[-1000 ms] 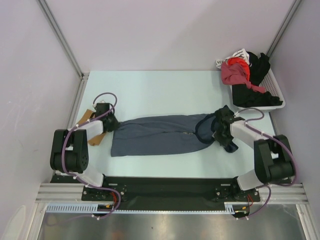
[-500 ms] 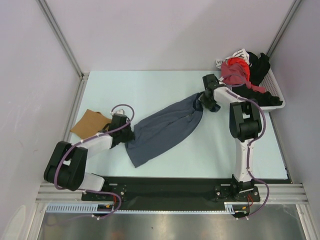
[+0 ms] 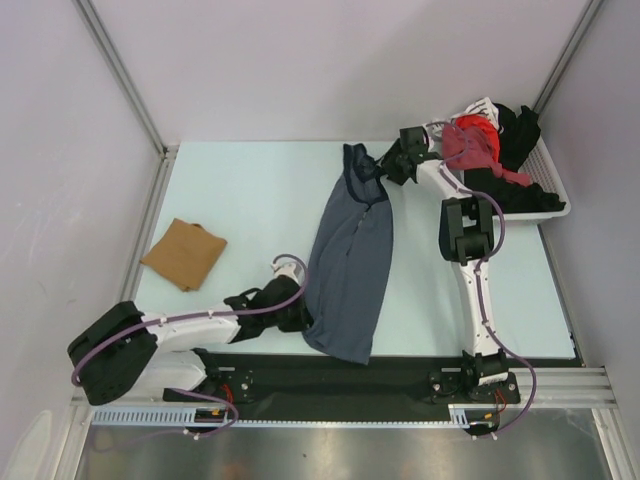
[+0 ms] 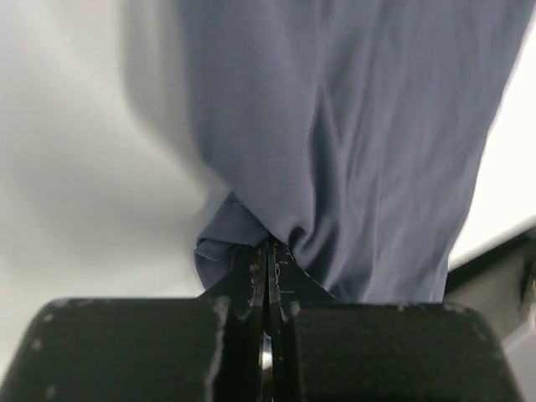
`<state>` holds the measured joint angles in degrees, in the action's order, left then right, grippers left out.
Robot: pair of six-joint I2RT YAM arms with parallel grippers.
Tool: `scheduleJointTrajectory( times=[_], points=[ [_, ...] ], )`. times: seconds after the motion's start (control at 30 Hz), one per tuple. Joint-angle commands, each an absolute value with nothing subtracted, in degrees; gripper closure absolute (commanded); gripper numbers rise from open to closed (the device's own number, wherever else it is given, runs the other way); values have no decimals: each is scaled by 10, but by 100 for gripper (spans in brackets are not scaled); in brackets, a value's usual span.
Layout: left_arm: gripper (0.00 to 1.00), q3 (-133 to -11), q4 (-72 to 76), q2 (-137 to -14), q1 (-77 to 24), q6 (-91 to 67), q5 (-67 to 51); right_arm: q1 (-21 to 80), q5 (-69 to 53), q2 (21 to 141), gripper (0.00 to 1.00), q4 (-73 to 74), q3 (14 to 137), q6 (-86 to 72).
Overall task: Fold and stack the tank tops
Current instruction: Fold the tank top
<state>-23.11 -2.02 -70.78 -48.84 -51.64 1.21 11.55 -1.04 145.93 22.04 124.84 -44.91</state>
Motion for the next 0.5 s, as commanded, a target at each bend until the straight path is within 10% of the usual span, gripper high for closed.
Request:
scheduleJointTrajectory(
  times=[0.0, 0.2, 0.33, 0.4, 0.47],
  points=[
    [100, -211, -78, -736, -589, -611, -9, 123, -64, 1509, 43, 217, 1270, -440],
    [99, -196, -92, -701, -655, -706, 47, 117, -79, 1510, 46, 171, 1270, -437],
    [89, -172, -117, -665, -660, -722, 74, 114, -105, 1514, 72, 151, 1274, -420],
    [68, -171, -145, -655, -660, -718, 82, 114, -103, 1518, 88, 154, 1281, -417],
    [25, -174, -179, -635, -660, -713, 100, 113, -98, 1519, 96, 149, 1282, -416]
  ],
)
